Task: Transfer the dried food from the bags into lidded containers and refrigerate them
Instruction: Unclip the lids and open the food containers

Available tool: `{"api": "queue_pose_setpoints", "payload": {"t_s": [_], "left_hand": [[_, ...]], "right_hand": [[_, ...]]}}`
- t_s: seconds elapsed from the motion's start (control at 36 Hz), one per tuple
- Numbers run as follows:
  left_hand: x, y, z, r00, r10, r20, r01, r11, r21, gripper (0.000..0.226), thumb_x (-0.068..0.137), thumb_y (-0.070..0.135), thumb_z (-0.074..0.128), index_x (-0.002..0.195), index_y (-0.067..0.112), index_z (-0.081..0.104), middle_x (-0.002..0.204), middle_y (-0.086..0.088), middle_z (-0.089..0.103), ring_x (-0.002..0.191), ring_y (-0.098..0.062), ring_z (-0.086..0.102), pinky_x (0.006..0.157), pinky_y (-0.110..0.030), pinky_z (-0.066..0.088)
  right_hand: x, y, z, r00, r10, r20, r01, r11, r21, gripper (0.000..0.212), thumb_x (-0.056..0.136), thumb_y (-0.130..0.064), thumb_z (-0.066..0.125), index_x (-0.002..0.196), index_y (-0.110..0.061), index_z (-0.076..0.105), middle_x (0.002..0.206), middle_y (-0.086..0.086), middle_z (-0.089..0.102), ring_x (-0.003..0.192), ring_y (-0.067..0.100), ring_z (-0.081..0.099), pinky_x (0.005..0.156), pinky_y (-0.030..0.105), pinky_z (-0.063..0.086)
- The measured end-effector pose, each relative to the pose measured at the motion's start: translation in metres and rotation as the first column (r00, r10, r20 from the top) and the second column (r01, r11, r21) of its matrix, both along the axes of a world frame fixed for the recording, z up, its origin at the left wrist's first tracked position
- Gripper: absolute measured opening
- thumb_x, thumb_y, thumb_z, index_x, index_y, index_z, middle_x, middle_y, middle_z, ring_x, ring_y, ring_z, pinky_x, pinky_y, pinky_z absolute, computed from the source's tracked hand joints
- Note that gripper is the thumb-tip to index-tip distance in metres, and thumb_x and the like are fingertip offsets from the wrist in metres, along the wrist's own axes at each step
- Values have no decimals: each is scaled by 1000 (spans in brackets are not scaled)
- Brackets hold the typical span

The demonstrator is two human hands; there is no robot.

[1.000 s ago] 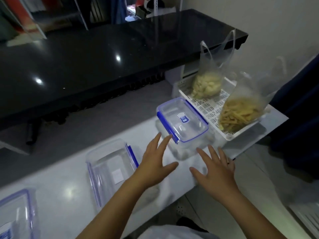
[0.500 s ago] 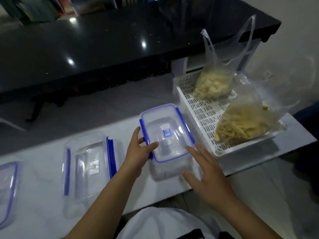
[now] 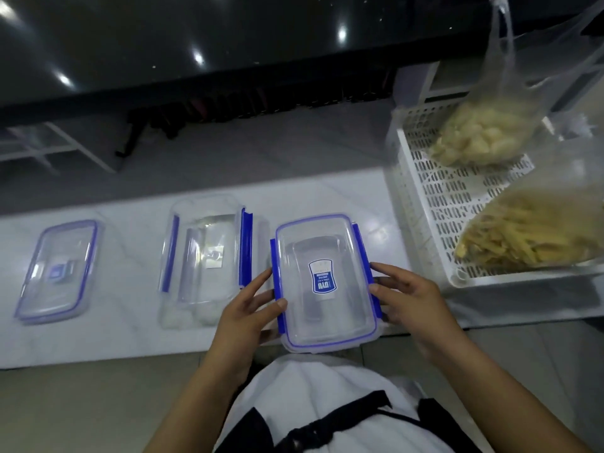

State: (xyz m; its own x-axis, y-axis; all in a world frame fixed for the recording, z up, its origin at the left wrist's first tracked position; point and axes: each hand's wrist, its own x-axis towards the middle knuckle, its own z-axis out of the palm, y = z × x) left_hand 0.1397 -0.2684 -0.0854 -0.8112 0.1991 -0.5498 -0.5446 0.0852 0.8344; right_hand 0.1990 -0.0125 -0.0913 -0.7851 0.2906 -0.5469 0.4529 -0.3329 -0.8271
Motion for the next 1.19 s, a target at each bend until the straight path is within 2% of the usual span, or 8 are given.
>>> {"api": "queue_pose_setpoints", "payload": {"t_s": [0.33,0.44,0.56,0.61,0.69,0.78,1.06,1.19], "left_hand": [[-1,-12,-5,1000,-30,8,29,997,75,51,95,13,63,140,36,56,123,-6,73,114,-29,69,91,-54,58],[2,-13,-1,997,-33,-74,30,998,-47,47,103,10,54,139,40,53,123,6,72,105,-13,72,74,-31,63],[11,-25,7,892,-324,-314,164,881,-444,66,93,40,68,138,71,31,132,49,39,113,22,51,84,-12,47],[15,-30,10,800,-504,-327,266,785,-559,83,85,49,73,142,73,17,135,59,24,122,24,40,94,-11,39],[17,-27,11,657,-694,-296,391,648,-653,103,78,54,78,144,71,0,156,42,8,147,8,14,117,-25,23],[18,-15,5,546,-802,-244,440,522,-731,110,79,57,76,144,63,-12,164,24,-1,151,4,-4,122,-22,7],[-3,6,-16,527,-806,-269,296,470,-831,117,76,68,72,134,69,-30,168,16,-5,154,-8,-13,115,-29,-6],[-29,19,-15,556,-790,-259,310,486,-817,116,75,65,75,149,56,-14,168,17,0,154,-9,-9,114,-34,-1]], "right_hand": [[2,10,-2,998,18,60,-19,1000,13,31,98,1,54,122,-15,67,85,10,78,66,20,73,55,29,57],[11,8,-3,993,83,81,-99,969,226,41,99,-10,57,136,-27,59,117,4,73,96,14,72,79,36,60],[24,6,15,950,311,14,-266,785,560,62,89,-39,68,143,-52,41,138,-33,50,126,-9,47,95,17,41],[31,4,23,866,497,66,-405,615,677,79,81,-55,71,144,-64,25,147,-42,30,138,-16,25,109,21,30],[35,2,23,722,647,245,-559,337,758,100,70,-76,64,146,-67,0,162,-27,2,150,-2,-10,121,33,8],[36,-5,15,656,670,347,-608,197,769,106,73,-72,66,147,-60,-9,163,-22,-9,149,4,-19,124,39,4],[14,-9,7,765,577,286,-509,271,817,108,73,-57,78,143,-59,-4,165,-14,7,153,13,-5,123,47,14],[-9,-4,10,772,558,303,-515,272,813,108,74,-59,76,142,-60,-7,167,-11,6,153,15,-6,123,50,11]]}}
